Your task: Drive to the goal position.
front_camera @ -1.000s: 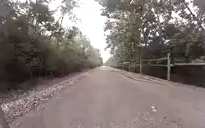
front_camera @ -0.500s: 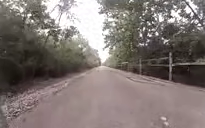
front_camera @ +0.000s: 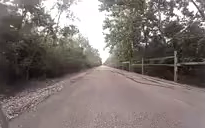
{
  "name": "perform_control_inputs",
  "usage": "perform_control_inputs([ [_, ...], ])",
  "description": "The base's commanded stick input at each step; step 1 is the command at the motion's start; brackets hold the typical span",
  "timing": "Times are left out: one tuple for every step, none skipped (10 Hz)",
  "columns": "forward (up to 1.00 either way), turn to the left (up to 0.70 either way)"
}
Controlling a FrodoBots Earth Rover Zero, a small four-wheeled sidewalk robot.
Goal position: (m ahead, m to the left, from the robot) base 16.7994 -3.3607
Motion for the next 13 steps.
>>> perform_control_inputs([
  [0.7,0.0],
  [0.7,0.0],
  [0.7,0.0],
  [0.7,0.0],
  [0.7,0.0],
  [0.7,0.0],
  [0.7,0.0],
  [0.7,0.0],
  [0.7,0.0],
  [0.7,0.0],
  [0.7,0.0],
  [0.7,0.0],
  [0.7,0.0],
])
